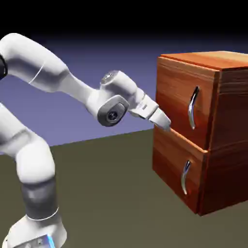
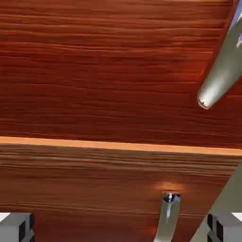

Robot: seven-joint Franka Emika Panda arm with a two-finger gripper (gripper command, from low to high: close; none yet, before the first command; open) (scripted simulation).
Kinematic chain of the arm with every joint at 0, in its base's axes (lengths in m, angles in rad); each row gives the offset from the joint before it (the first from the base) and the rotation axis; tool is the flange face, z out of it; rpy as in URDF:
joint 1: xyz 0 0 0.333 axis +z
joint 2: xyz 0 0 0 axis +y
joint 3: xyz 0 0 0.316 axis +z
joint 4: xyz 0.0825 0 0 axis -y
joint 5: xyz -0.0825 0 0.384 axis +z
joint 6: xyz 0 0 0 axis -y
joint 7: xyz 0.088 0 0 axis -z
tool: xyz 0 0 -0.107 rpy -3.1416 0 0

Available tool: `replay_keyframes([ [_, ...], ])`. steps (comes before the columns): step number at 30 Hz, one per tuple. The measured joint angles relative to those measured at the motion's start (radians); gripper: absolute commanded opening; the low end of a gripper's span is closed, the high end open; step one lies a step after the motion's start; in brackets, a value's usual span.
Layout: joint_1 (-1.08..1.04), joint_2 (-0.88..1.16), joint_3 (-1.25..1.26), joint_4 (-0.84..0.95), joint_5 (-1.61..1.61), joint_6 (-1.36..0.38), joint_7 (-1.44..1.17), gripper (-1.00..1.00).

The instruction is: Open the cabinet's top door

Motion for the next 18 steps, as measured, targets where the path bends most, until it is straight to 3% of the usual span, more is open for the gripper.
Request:
replay_keyframes([
  [18, -0.578, 0.523, 0.54, 0.069, -0.783, -0.113, -0.4, 1.0],
])
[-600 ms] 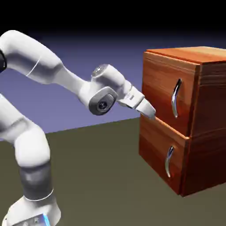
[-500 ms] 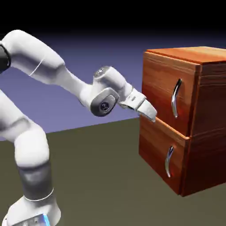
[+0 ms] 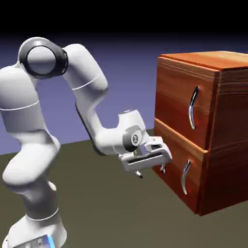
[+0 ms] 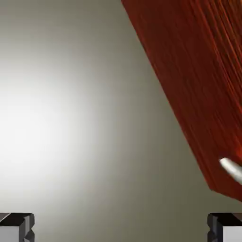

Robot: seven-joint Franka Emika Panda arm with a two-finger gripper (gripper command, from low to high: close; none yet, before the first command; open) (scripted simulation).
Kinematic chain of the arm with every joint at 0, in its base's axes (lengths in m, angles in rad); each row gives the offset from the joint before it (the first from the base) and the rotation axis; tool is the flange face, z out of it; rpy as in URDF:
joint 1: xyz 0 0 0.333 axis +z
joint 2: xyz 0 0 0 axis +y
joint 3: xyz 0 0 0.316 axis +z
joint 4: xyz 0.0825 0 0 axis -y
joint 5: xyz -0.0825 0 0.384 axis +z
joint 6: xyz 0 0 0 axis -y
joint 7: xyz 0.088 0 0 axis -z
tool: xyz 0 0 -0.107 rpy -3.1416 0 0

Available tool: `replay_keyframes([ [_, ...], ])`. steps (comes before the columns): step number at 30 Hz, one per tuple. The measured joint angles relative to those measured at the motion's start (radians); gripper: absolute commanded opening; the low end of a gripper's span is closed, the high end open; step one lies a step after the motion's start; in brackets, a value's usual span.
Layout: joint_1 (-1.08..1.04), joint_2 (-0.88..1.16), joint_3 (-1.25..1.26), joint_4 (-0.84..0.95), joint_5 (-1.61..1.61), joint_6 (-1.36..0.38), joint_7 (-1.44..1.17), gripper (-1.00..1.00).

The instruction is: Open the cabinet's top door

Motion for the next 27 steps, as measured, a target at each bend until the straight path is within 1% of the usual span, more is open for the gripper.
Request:
replay_keyframes([
  [27, -0.865, 0.785, 0.811, 0.104, -1.174, -0.17, -0.601, 1.0],
])
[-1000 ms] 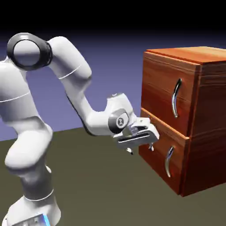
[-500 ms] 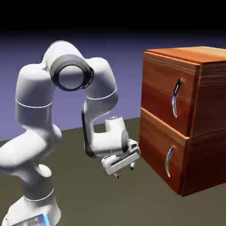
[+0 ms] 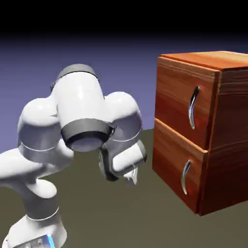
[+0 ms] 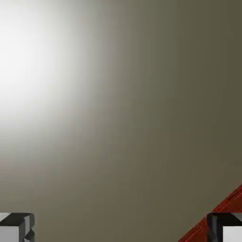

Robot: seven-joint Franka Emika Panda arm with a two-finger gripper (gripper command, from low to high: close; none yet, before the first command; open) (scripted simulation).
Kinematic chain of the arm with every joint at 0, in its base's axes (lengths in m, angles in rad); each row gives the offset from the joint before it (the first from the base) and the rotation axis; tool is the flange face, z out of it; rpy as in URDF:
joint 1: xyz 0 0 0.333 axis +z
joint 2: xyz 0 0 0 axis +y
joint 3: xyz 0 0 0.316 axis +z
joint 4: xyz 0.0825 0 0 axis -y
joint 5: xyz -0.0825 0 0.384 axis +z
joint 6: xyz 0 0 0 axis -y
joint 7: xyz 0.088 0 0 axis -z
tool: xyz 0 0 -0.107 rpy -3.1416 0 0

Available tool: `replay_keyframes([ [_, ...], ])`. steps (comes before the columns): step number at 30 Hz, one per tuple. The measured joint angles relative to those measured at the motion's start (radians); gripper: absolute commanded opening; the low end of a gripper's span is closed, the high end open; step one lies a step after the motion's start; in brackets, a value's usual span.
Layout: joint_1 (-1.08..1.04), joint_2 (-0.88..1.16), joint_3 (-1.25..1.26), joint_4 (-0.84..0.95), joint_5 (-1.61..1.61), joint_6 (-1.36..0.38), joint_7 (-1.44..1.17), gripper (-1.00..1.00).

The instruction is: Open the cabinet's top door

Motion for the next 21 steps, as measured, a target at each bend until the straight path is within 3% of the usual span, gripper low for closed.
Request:
replay_keyframes([
  [18, -0.573, 0.519, 0.536, 0.069, -0.777, -0.112, -0.397, 1.0],
  [21, -0.5, 0.506, 0.508, 0.128, -0.79, -0.123, -0.395, 1.0],
])
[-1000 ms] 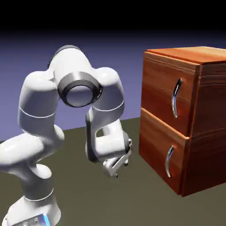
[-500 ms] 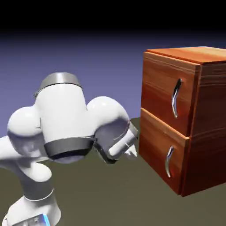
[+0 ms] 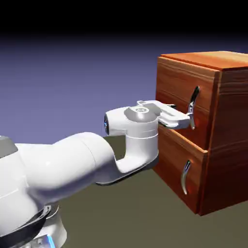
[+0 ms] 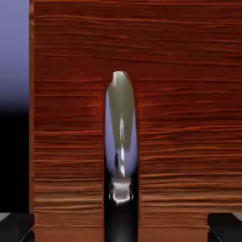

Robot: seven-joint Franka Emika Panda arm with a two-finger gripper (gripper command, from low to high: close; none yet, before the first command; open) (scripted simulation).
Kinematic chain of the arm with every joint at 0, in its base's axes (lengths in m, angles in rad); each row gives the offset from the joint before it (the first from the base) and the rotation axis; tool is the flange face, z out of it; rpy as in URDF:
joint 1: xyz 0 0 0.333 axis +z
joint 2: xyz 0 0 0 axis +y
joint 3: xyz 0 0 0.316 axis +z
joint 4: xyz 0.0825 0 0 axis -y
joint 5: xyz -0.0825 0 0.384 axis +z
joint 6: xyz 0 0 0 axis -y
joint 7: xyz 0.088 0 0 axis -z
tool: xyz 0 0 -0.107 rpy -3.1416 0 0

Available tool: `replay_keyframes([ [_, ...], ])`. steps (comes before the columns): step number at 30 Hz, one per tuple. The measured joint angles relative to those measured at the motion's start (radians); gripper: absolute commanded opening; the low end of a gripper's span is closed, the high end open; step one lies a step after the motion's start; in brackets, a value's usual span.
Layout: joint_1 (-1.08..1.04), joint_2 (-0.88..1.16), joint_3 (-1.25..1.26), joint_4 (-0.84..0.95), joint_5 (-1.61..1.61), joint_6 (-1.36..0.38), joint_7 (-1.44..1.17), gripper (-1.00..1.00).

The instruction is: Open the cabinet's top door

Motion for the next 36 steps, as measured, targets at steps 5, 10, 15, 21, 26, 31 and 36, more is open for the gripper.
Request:
replay_keyframes([
  [5, 0.095, -0.018, -0.038, 0.078, -0.017, -0.014, 0.003, -1.0],
  [10, -0.031, -0.024, 0.061, -0.103, 0.048, -0.206, 0.026, -1.0],
  [15, -0.13, -0.02, 0.193, -0.274, 0.155, -0.422, 0.046, -1.0],
  [21, -0.163, -0.011, 0.368, -0.421, 0.326, -0.683, 0.07, -1.0],
  [26, -0.118, -0.027, 0.516, -0.488, 0.493, -0.9, 0.106, -1.0],
  [31, -0.023, -0.09, 0.66, -0.506, 0.685, -1.117, 0.17, -1.0],
  [36, 0.095, -0.216, 0.783, -0.471, 0.902, -1.319, 0.269, -1.0],
])
